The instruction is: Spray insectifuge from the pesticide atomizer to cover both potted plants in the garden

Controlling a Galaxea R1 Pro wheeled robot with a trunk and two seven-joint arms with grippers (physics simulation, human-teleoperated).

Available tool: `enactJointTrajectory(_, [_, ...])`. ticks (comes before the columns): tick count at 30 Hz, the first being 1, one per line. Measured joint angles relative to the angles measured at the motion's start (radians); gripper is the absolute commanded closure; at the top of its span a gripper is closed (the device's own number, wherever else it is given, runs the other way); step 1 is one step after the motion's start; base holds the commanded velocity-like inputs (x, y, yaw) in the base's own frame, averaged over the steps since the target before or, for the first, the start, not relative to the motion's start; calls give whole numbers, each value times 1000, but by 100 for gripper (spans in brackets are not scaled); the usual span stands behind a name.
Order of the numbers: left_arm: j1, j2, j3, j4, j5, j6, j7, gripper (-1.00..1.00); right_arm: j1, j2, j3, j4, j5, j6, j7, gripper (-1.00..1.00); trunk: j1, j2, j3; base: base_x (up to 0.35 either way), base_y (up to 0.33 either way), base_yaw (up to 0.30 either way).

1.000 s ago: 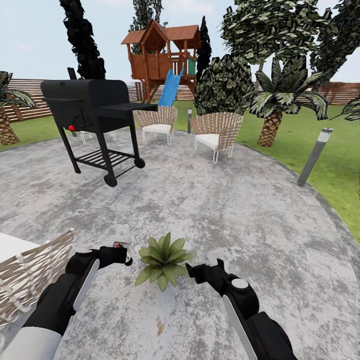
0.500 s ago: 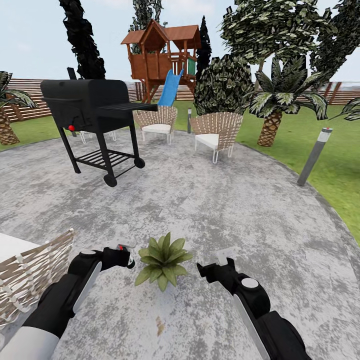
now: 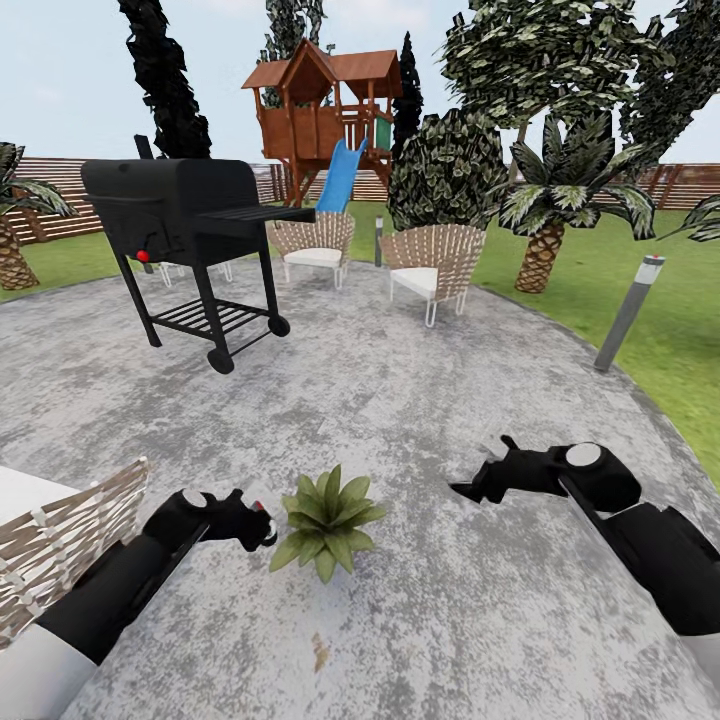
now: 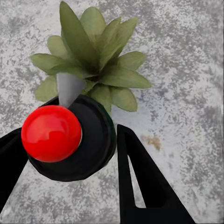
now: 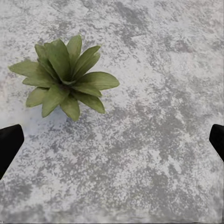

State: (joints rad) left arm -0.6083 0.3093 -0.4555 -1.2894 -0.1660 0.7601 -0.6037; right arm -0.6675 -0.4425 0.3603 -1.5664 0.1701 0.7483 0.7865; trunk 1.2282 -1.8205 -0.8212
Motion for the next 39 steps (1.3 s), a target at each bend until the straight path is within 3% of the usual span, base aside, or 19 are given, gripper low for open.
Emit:
enactJointTrajectory(2, [-2,2,-6,-7,-36,-26,-72,100,-25,-7,0,-2,68,3,148,-100,0,0,0,0,0,0])
enactJointTrajectory(3, [-3,3,-7,-9,-46,-36,-95,100,-34,-9,0,-2,84,3,191,-100,0,0,0,0,0,0])
enactJointTrajectory(8, [-4,5,-11,-13,-70,-76,-177,100,-72,-14,0,-5,128,3,313,-100,0,0,0,0,0,0])
enactJointTrajectory(19, [-4,5,-12,-16,-83,-155,-296,100,-105,-3,13,-9,191,3,370,-100,0,0,0,0,0,0])
enactJointTrajectory(20, [-4,4,-12,-16,-83,-161,-305,100,-106,2,14,-9,196,3,371,-100,0,0,0,0,0,0])
enactJointTrajectory(21, [-4,-2,-13,-16,-82,-174,-328,100,-109,27,22,-8,209,4,373,-100,0,0,0,0,0,0])
enactJointTrajectory(27, [-5,-15,-14,-16,-85,-185,-387,100,-110,62,75,-7,262,7,374,-100,0,0,0,0,0,0])
enactJointTrajectory(28, [-5,-17,-14,-16,-85,-186,-396,100,-110,68,80,-7,269,7,374,100,0,0,0,0,0,0])
enactJointTrajectory(33, [-8,-39,-15,-16,-86,-192,-426,100,-110,97,98,-8,293,9,374,100,0,0,0,0,0,0])
enactJointTrajectory(39, [-12,-105,-15,-15,-91,-193,-433,100,-111,112,112,-9,299,10,374,100,0,0,0,0,0,0])
